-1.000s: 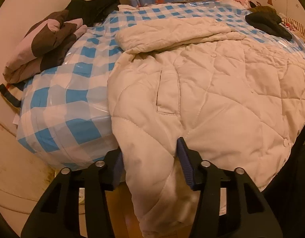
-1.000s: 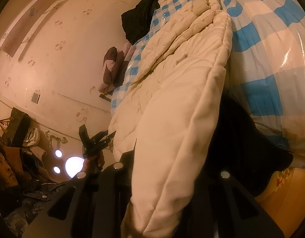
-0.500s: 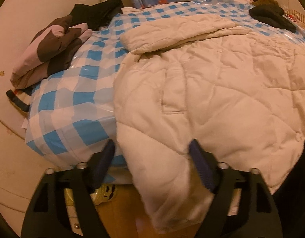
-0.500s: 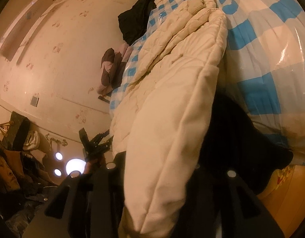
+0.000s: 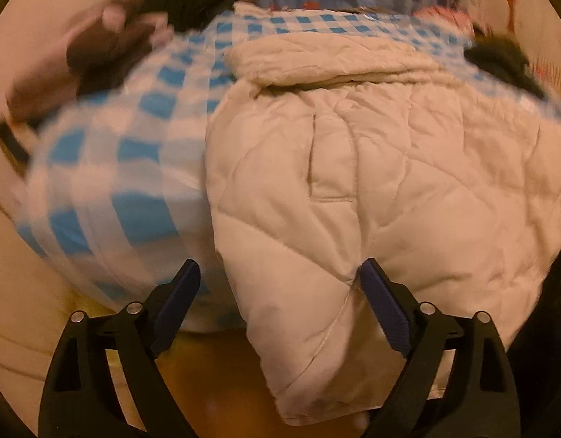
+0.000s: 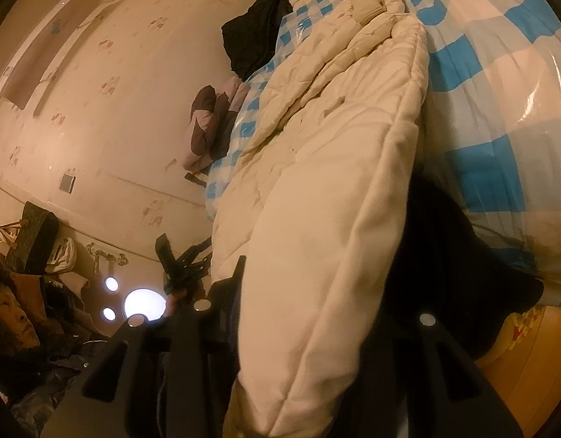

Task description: Fold large clothes

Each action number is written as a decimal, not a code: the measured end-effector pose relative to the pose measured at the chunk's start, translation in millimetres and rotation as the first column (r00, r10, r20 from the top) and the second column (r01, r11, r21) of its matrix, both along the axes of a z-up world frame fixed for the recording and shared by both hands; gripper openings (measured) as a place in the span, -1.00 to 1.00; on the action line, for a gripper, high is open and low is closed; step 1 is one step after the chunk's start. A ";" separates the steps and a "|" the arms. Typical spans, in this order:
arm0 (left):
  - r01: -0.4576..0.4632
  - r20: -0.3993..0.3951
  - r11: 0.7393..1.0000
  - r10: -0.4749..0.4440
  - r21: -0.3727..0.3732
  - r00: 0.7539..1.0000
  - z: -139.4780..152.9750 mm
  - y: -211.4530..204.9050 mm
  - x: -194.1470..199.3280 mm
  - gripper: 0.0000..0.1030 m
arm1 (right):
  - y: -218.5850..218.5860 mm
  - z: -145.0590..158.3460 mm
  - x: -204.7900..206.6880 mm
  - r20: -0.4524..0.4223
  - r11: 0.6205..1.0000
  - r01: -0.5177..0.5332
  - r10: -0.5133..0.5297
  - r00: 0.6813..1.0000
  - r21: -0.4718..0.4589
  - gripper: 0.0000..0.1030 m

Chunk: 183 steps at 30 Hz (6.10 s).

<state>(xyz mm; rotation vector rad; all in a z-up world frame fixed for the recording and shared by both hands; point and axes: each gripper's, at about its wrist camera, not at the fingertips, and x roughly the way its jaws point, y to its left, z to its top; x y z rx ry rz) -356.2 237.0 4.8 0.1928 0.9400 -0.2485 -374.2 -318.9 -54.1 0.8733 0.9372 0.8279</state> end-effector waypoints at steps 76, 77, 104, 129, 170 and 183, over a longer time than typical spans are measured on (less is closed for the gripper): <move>0.117 0.102 0.333 -0.062 -0.936 0.993 77.8 90.8 42.9 -0.81 | -36.6 85.1 52.3 0.246 0.901 0.120 -0.239 0.939 0.416 -0.75; 0.108 0.097 0.327 -0.051 -0.939 0.994 79.0 91.3 51.4 -0.81 | -36.7 88.4 60.9 0.249 0.903 0.120 -0.239 0.939 0.413 -0.75; -0.233 -0.184 0.413 0.155 -0.881 0.971 -0.9 59.8 342.7 -0.81 | -49.4 -4.0 340.6 -0.111 0.926 0.315 -0.297 0.948 0.210 -0.68; -0.217 -0.158 0.427 0.169 -0.878 0.973 77.3 20.6 414.5 0.68 | 33.6 99.1 327.2 0.216 0.877 0.283 -0.212 0.953 -0.387 0.81; -0.251 0.001 0.912 0.266 -0.325 0.964 -56.5 -83.0 434.9 0.82 | 49.0 -7.6 389.6 0.296 0.592 0.466 -0.366 0.882 -0.657 0.86; -0.282 -0.040 0.899 0.285 -0.336 0.958 -9.0 -30.2 367.6 0.81 | 109.5 31.3 374.8 0.274 0.582 0.379 -0.263 0.925 -0.719 0.86</move>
